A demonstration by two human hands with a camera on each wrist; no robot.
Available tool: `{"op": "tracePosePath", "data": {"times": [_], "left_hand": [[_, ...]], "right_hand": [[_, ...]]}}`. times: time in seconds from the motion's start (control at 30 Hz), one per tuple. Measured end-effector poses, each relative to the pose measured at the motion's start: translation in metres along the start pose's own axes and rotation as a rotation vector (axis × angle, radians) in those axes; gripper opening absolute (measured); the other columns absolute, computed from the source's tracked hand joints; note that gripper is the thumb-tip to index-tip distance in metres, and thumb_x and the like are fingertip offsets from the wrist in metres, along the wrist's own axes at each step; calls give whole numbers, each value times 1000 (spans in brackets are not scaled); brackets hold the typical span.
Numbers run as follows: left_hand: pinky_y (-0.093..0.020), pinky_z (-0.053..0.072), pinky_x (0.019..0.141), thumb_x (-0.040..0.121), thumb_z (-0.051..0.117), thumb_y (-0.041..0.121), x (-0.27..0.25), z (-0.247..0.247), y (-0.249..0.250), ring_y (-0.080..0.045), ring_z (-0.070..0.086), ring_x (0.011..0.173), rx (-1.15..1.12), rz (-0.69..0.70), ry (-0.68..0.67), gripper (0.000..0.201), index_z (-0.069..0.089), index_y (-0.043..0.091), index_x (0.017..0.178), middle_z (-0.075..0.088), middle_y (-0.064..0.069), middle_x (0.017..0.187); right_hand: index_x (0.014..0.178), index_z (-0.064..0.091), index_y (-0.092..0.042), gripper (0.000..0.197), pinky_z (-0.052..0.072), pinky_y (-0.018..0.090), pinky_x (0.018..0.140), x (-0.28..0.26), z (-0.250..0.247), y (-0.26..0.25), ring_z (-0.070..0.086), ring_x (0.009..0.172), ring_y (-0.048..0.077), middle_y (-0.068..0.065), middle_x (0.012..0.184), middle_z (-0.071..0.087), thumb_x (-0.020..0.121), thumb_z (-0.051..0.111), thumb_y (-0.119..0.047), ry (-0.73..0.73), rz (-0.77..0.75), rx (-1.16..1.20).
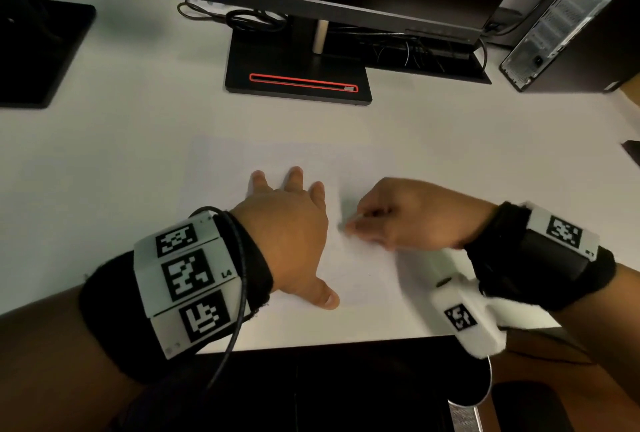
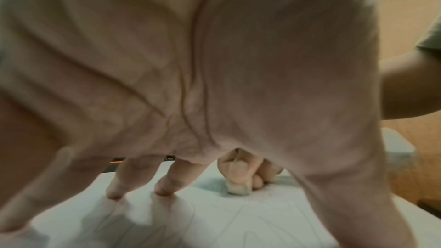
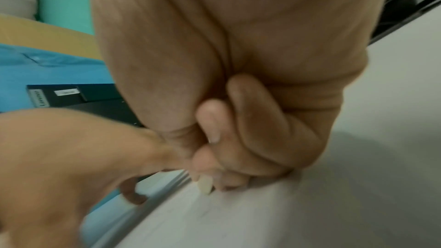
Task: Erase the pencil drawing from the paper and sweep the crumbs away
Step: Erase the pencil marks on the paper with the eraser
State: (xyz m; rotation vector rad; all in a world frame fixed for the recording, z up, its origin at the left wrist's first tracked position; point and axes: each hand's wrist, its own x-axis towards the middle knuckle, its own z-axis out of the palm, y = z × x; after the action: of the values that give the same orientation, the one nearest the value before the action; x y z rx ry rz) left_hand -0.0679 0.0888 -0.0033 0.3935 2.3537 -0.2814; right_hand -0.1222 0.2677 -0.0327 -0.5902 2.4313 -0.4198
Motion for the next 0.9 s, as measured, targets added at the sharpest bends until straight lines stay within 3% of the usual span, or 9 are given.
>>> {"op": "tracePosePath", "data": {"times": [0.1, 0.27, 0.4, 0.53, 0.67, 0.77, 0.83, 0.9], "left_hand": [[-54, 20, 116, 74, 55, 82, 0, 0, 0, -41, -8, 148, 7, -2, -7, 133, -20, 6, 153, -13, -19, 163], [-53, 21, 115, 76, 54, 81, 0, -1, 0, -40, -9, 148, 12, 2, 1, 130, -18, 7, 154, -12, -15, 164], [-54, 21, 115, 75, 53, 82, -1, 0, -1, -41, -8, 148, 20, 6, 7, 131, -19, 6, 154, -11, -17, 164], [-53, 20, 116, 76, 55, 80, -1, -1, 0, -41, -10, 148, 4, 1, 9, 131, -20, 7, 154, -14, -16, 164], [-54, 19, 116, 75, 56, 80, 0, 0, 0, -42, -8, 148, -5, 2, 5, 132, -21, 7, 153, -18, -19, 162], [-53, 19, 116, 75, 56, 80, 0, 1, -1, -42, -9, 148, -9, 8, 15, 132, -21, 7, 154, -16, -19, 163], [-53, 19, 116, 75, 56, 80, 0, 1, -1, -41, -9, 148, -6, 12, 26, 131, -20, 7, 154, -14, -18, 163], [-54, 20, 116, 75, 55, 81, 0, 2, -1, -42, -9, 148, 1, 13, 30, 132, -20, 7, 154, -14, -18, 163]], "right_hand": [[71, 61, 0, 49, 47, 33, 60, 6, -14, 12, 49, 51, 15, 2, 57, 57, 100, 59, -40, 125, 99, 48], [71, 61, -3, 49, 43, 30, 56, 4, 2, -3, 44, 50, 12, -2, 56, 53, 100, 58, -43, 16, 4, -6], [71, 59, 2, 50, 44, 31, 56, 13, -15, 13, 48, 51, 17, 2, 56, 54, 100, 59, -39, 138, 111, 78], [68, 57, -2, 50, 41, 30, 55, 10, -1, 2, 43, 50, 14, -1, 55, 51, 100, 57, -40, 49, 10, 6], [63, 58, -8, 48, 44, 30, 54, 16, -17, 18, 49, 51, 19, 2, 54, 54, 100, 59, -39, 146, 115, 106], [68, 59, -2, 48, 45, 32, 58, 13, -7, 6, 46, 51, 15, 1, 56, 55, 100, 58, -38, 84, 55, 65], [69, 60, -2, 50, 44, 30, 55, 12, -3, 3, 46, 50, 15, 1, 56, 54, 100, 58, -41, 47, 30, 63], [67, 59, -1, 51, 42, 26, 49, 16, -12, 15, 47, 50, 19, 4, 55, 53, 100, 60, -41, 99, 102, 142]]}}
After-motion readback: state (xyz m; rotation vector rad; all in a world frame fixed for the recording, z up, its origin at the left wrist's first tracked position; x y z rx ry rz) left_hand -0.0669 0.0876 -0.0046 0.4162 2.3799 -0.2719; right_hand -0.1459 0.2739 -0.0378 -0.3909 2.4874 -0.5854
